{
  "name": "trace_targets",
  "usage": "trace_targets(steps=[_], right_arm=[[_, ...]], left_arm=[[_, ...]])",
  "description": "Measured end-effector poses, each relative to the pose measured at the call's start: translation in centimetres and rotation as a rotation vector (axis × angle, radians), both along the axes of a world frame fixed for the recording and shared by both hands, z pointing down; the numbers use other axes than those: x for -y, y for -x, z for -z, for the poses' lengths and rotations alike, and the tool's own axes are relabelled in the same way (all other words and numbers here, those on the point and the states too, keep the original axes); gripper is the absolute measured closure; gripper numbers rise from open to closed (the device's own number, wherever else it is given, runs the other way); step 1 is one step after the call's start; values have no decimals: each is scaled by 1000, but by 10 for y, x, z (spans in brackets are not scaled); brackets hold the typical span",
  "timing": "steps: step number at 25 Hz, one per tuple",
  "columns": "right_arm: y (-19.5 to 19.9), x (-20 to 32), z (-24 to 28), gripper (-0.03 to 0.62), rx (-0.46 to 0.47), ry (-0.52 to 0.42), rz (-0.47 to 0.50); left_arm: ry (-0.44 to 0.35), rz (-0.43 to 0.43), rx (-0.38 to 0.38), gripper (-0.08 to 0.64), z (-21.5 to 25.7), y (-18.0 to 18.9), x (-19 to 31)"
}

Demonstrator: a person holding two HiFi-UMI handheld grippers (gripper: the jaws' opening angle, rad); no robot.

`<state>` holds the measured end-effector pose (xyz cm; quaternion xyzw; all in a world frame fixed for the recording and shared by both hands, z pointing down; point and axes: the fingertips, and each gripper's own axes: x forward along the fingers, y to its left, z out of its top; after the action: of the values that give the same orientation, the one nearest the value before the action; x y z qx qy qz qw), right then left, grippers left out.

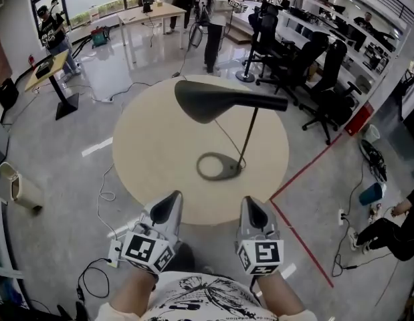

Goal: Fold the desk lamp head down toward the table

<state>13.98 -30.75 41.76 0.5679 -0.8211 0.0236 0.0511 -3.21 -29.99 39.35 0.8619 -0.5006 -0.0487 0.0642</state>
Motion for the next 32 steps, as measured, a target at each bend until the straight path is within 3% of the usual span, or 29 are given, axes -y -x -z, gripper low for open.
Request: trace_targets(steps=[10,18,28,32], right_arm=[[25,70,3,584,14,2,-67],[49,107,27,583,-53,-21,-76],[52,120,24,584,-61,-10,-123],[54,121,19,583,-46,13,-133]], left_arm=[[-76,-58,31,554,33,32,100],[-189,-110,25,554,93,47,169],[-269,-216,111,554,124,25,207],[-245,-243,57,555,123,24,209]])
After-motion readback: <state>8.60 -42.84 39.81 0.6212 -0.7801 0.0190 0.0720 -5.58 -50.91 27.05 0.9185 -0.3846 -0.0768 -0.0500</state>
